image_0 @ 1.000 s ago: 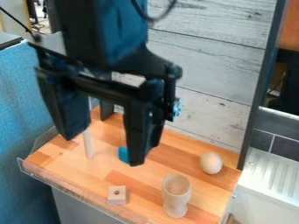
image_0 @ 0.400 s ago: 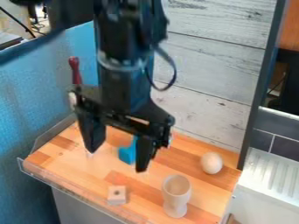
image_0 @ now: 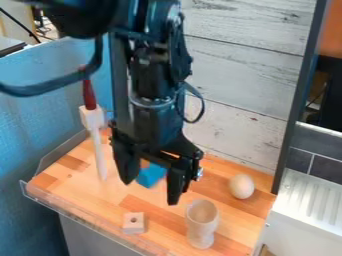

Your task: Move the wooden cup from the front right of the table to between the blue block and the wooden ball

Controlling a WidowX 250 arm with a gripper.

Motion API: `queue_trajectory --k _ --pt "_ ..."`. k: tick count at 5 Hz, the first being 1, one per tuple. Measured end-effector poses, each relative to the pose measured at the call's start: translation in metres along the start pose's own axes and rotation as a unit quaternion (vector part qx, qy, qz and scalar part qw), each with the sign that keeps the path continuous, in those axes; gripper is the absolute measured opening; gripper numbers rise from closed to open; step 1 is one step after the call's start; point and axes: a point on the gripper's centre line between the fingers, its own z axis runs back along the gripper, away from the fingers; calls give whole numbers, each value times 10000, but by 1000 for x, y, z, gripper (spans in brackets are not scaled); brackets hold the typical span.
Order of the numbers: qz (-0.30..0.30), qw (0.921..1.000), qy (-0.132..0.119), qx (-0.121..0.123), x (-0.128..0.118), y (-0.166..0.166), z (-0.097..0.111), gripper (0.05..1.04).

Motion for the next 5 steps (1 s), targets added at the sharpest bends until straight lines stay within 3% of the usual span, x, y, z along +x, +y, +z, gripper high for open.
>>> queue_trajectory --k 1,3,5 --pt "-97 9998 40 -146 8 2 -26 1001" --pt "-295 9983 -491 -94 24 6 -58 1001" --pt "-21 9995 -300 -87 44 2 -87 1001"
